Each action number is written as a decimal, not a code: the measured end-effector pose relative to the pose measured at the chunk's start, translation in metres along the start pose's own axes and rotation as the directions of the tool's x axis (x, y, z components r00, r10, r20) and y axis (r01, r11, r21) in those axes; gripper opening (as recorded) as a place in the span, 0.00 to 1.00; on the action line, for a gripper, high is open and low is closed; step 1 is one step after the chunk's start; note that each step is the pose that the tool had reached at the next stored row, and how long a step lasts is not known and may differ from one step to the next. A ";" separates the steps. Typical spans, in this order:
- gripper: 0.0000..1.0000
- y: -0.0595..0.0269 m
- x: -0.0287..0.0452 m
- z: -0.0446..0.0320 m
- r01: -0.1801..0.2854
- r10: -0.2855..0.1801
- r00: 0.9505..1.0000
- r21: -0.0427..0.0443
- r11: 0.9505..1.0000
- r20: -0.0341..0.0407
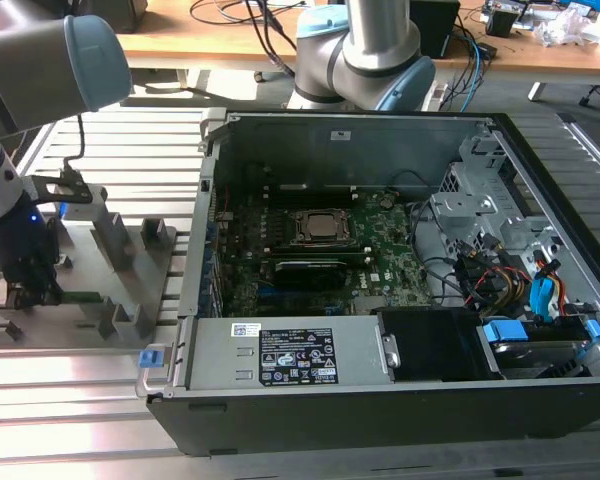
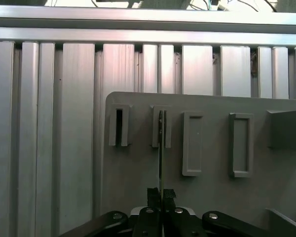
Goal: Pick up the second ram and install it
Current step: 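Pick up the second ram and move it above second insertion slot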
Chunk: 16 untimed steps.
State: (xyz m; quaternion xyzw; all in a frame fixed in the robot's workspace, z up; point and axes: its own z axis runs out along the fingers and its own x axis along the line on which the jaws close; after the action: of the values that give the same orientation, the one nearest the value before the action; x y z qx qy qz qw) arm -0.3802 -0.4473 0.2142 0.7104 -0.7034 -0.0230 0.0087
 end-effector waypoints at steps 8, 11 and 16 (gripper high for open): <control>0.14 0.0008 -0.0004 -0.0184 0.000 0.000 1.000 0.000 1.000 0.000; 0.14 0.0011 -0.0005 -0.0248 0.000 0.000 1.000 0.000 1.000 0.000; 0.14 0.0014 -0.0006 -0.0314 0.000 0.000 1.000 0.000 1.000 0.000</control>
State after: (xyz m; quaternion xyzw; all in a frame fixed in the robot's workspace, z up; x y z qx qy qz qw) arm -0.3802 -0.4473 0.2456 0.7104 -0.7034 -0.0229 0.0087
